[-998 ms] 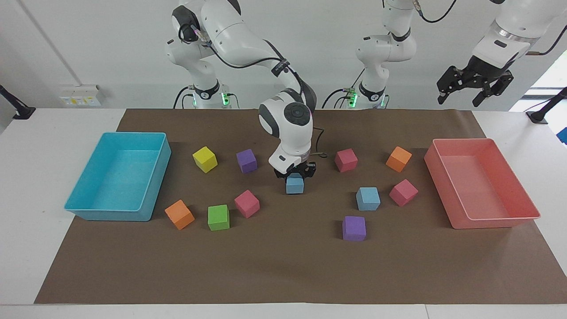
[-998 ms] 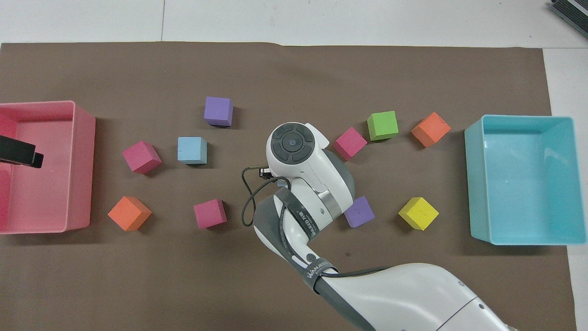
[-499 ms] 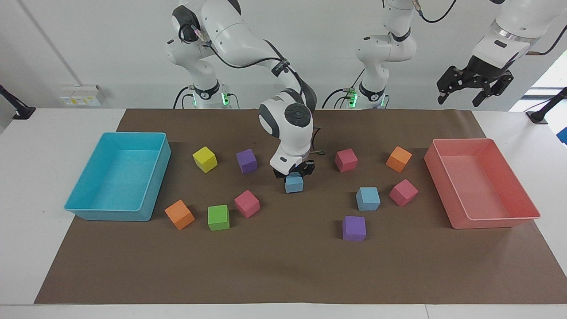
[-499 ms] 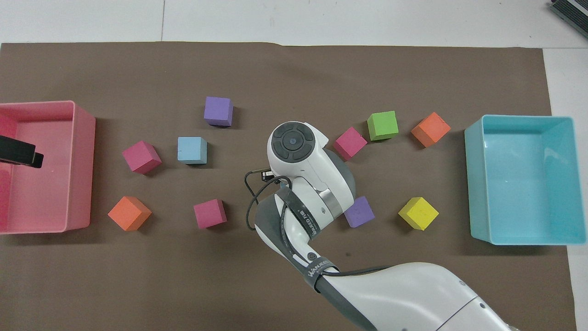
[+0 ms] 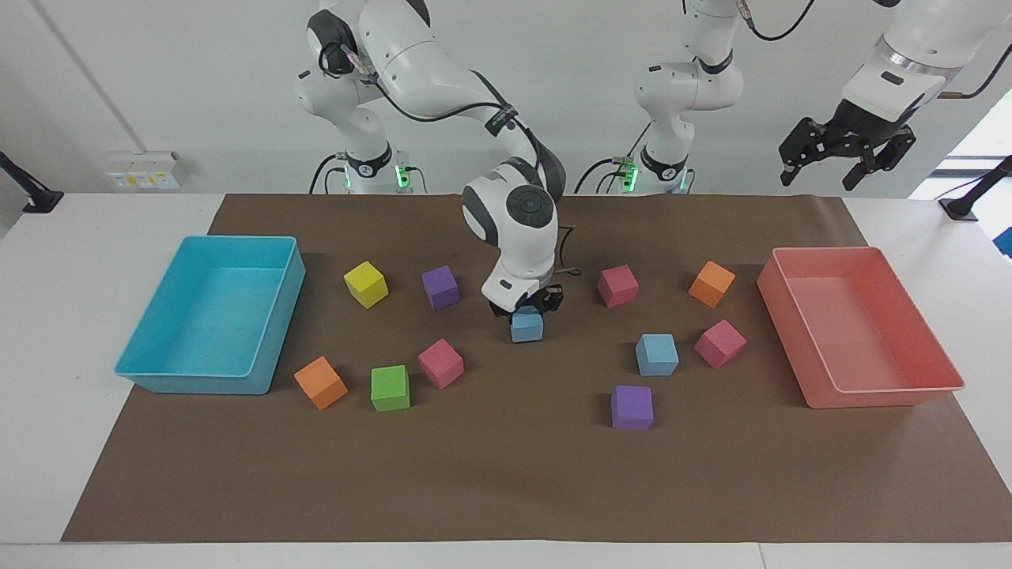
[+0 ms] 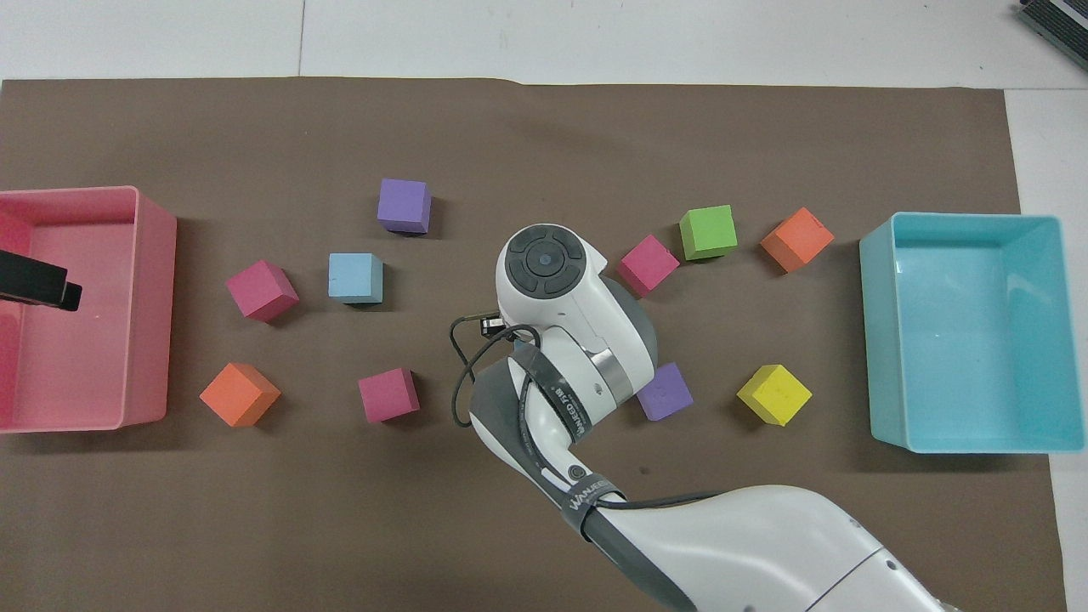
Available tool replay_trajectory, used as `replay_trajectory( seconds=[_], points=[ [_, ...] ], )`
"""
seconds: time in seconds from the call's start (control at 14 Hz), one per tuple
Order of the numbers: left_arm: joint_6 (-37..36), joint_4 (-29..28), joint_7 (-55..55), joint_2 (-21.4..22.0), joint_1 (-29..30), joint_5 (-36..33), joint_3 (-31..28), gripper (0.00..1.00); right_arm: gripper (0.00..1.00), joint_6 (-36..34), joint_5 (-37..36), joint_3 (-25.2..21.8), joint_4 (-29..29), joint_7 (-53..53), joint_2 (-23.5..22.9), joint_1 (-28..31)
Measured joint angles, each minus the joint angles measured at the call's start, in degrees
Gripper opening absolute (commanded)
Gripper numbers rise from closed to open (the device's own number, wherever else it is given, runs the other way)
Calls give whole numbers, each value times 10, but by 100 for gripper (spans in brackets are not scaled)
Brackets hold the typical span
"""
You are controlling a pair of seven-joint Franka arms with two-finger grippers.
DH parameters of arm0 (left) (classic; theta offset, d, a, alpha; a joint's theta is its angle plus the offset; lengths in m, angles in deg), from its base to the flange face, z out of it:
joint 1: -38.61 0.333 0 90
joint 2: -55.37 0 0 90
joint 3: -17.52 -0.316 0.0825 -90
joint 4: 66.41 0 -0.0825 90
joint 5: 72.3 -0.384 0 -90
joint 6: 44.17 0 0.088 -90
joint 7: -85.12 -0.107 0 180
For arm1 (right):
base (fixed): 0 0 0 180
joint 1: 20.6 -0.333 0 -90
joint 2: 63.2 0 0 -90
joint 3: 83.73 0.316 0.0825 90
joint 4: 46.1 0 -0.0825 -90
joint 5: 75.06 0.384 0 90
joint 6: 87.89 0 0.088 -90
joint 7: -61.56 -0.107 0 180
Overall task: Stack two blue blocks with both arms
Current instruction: 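Lower the light blue cube at the table center and open the right gripper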
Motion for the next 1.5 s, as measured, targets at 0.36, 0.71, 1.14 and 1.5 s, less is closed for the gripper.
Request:
replay_trajectory(
  seconds=[0.36, 0.71, 1.14, 1.5],
  points=[
    [0, 0, 0, 0, 0, 0, 1, 100, 30, 10, 7, 0, -11, 0, -1, 0],
    [0, 0, 0, 0, 0, 0, 3, 100, 100, 11, 7, 0, -15, 2, -1, 0],
    [0, 0, 0, 0, 0, 0, 3, 100, 100, 18, 7, -5, -9, 2, 16, 3],
    [-7, 0, 0, 0, 0, 0, 3, 100, 100, 2, 7, -8, -8, 2, 62, 37]
  ],
)
